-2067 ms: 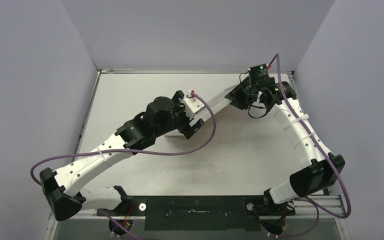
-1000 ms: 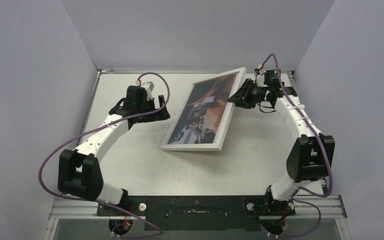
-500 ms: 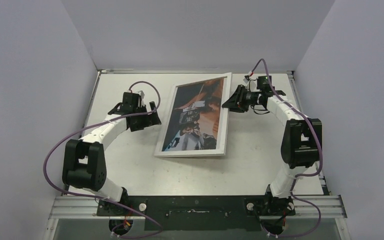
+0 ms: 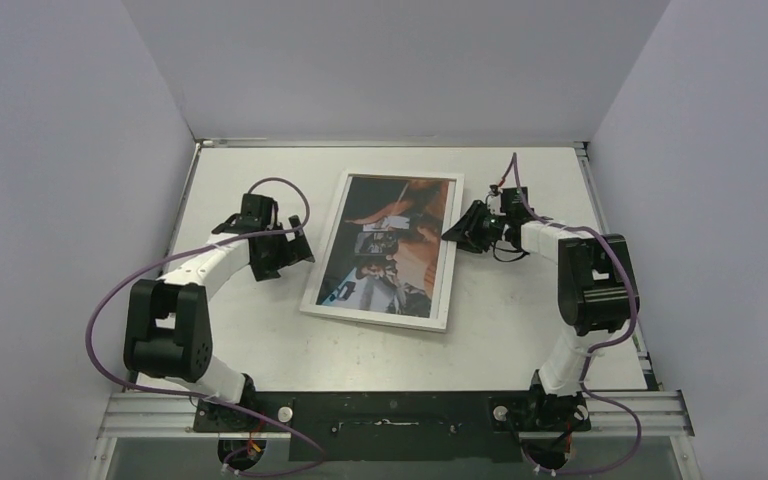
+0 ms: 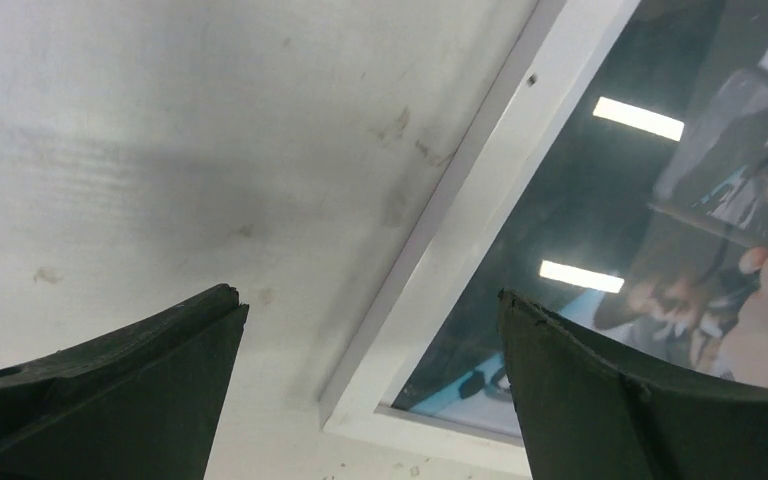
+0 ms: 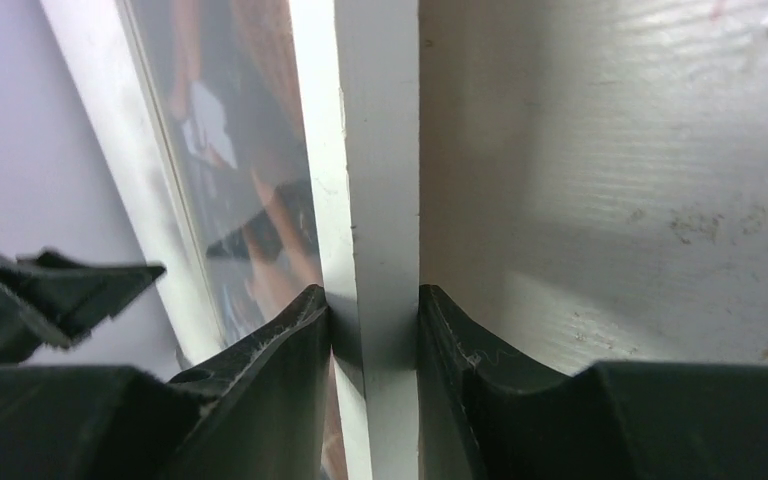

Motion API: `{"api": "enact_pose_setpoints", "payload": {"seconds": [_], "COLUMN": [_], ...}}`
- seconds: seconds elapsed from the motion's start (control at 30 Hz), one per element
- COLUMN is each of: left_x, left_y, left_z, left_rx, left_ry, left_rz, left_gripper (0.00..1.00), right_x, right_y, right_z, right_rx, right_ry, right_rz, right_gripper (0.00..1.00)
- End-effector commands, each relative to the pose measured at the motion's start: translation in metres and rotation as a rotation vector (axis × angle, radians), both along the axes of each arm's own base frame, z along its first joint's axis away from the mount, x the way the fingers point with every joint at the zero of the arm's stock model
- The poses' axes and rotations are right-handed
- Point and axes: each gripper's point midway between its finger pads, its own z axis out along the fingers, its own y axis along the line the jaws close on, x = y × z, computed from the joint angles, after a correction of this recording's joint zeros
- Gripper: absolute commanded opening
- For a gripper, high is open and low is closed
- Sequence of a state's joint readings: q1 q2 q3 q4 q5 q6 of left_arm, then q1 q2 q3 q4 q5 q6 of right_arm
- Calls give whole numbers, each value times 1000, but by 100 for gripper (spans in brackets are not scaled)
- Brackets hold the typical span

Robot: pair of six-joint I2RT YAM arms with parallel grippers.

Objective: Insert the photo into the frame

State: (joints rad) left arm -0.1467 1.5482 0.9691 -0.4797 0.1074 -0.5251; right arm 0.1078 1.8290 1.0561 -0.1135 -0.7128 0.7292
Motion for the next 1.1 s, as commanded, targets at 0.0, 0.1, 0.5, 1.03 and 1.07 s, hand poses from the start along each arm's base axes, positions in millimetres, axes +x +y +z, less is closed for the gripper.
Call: {"api": "enact_pose_setpoints", "payload": {"seconds": [0.0, 0.1, 0.5, 1.03, 1.07], "left_x": [-28, -36, -61, -4, 2], "left_y": [7, 10, 18, -23, -24], "left_z": [0, -6, -9, -11, -13], "left_rx": [-20, -34, -40, -318, -319], "left_ry": [67, 86, 100, 0, -3], "left_rz": [111, 166, 248, 249, 248], "left_gripper": [97, 97, 96, 63, 59], "right_x": [41, 36, -22, -62, -63], "right_y": [-15, -21, 5, 6, 8], "right_z": [40, 30, -16, -24, -25], "right_rx": [-18, -64, -238, -195, -200], "right_ry": [-177, -145, -5, 130, 131], "right_rz": [-299, -404, -279, -421, -416], "right_gripper": [12, 12, 17, 17, 17]}}
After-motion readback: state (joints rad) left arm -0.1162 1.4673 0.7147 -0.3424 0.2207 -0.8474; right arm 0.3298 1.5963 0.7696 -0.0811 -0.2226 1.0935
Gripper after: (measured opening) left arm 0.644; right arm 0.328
